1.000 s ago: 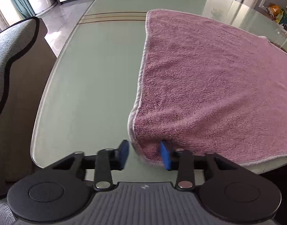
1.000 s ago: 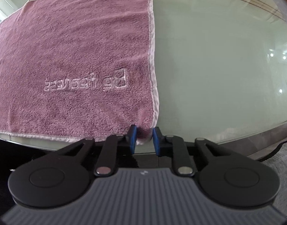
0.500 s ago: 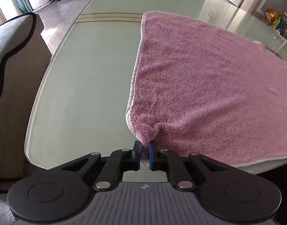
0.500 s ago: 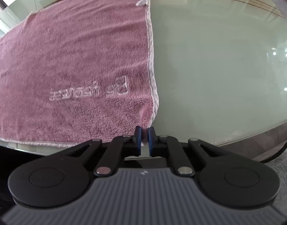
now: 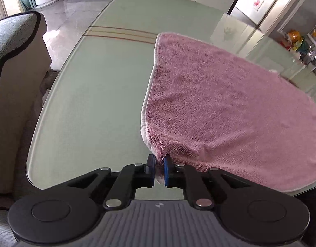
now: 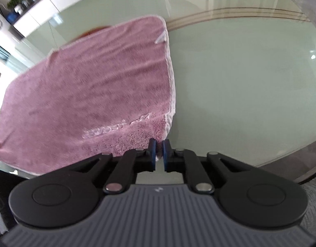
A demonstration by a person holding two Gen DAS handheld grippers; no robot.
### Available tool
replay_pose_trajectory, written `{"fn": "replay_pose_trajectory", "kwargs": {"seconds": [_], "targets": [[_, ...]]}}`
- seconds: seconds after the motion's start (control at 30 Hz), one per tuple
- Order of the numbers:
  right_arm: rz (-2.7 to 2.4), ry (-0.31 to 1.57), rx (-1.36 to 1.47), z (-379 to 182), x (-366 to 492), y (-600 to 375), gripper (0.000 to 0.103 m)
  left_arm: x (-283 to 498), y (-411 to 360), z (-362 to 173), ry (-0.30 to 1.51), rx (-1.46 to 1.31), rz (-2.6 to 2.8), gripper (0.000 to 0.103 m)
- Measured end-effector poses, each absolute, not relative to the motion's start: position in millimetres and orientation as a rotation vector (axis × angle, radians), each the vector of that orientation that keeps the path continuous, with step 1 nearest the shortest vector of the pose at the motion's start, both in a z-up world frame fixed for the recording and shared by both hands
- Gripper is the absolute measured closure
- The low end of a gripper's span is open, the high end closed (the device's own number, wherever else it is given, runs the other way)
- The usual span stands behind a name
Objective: Fold towel
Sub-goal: 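Close both tools on the pink towel corner and lift it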
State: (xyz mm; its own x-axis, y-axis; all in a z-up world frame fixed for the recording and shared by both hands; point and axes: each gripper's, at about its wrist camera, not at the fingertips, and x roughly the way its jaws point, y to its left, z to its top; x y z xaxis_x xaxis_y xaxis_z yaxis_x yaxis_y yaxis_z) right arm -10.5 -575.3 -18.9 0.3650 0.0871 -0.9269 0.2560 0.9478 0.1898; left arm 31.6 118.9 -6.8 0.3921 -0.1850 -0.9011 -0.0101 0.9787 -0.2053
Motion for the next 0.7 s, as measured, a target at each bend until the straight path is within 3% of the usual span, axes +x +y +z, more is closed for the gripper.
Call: {"fn": "replay_pose_trajectory", "kwargs": {"seconds": [0.7], "targets": [[-0.087, 1.090, 0.496, -7.1, -13.5, -595.9, 0.097, 39.5, 139.7, -4.2, 1.117, -0.303, -0.115, 0.093]]}}
